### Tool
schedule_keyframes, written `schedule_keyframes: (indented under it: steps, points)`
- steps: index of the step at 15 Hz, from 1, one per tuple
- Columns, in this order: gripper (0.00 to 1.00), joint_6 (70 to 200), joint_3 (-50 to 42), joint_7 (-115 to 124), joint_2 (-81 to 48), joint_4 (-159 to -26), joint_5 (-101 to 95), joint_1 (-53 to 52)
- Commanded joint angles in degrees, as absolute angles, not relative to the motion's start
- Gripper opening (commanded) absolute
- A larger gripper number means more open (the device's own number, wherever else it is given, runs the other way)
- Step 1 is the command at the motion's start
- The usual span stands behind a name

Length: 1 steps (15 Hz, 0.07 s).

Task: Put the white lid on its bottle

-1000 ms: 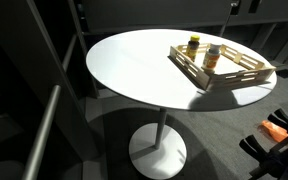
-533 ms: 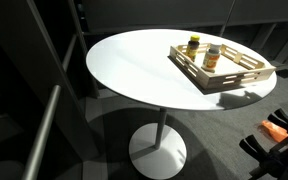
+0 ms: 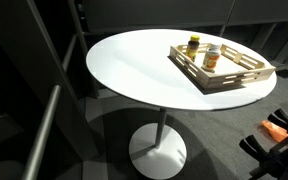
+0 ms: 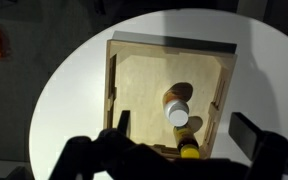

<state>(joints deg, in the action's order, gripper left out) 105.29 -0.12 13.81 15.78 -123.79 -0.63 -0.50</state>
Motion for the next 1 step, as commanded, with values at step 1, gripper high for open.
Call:
schedule_keyframes:
  steps: [1]
  points:
    - [1.0,105.13,0.5,13.65,15.84,-123.86,-0.45,0.25]
